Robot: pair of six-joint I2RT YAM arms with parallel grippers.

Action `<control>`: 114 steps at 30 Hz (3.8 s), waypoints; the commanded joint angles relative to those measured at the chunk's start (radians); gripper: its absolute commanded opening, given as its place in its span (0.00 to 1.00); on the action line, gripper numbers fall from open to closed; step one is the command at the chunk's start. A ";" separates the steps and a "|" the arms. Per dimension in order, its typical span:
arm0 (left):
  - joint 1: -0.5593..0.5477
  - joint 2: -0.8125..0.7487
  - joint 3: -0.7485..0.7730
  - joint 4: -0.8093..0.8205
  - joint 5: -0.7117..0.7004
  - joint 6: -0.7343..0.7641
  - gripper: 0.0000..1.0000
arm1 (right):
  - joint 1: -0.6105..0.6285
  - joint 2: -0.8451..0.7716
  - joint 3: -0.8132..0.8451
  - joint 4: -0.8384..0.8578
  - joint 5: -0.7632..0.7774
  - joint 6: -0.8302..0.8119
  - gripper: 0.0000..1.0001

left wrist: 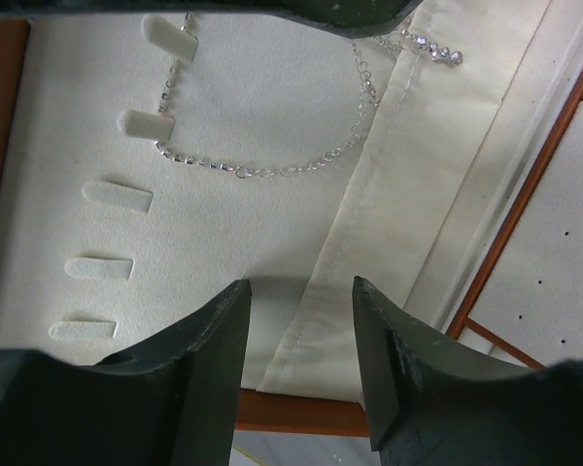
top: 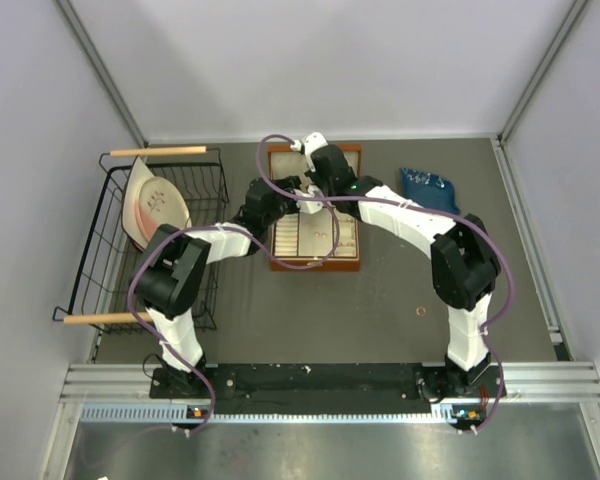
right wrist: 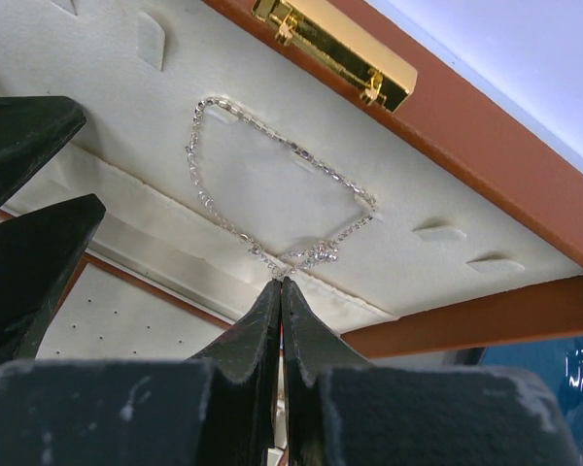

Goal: Organize the mixed jewelry

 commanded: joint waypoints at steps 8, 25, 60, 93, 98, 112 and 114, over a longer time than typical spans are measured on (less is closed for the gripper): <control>0.012 0.049 0.033 0.038 -0.033 0.022 0.50 | 0.027 -0.026 0.041 0.022 -0.023 0.003 0.00; 0.079 0.002 -0.029 0.047 0.111 -0.064 0.49 | 0.025 -0.020 0.037 0.029 0.006 -0.003 0.00; 0.102 0.055 -0.033 0.181 0.102 -0.024 0.51 | -0.006 -0.043 0.031 0.026 -0.004 0.006 0.00; 0.076 0.060 -0.018 -0.019 0.182 0.008 0.00 | -0.023 -0.052 0.048 0.015 -0.012 0.014 0.00; 0.076 0.025 -0.021 -0.054 0.211 0.001 0.00 | -0.024 -0.050 0.065 0.005 -0.021 0.017 0.00; 0.078 -0.040 -0.035 -0.117 0.263 -0.010 0.00 | -0.024 -0.038 0.093 -0.012 -0.073 0.032 0.00; 0.076 -0.043 -0.035 -0.120 0.266 -0.015 0.00 | -0.024 -0.031 0.103 -0.017 -0.084 0.033 0.00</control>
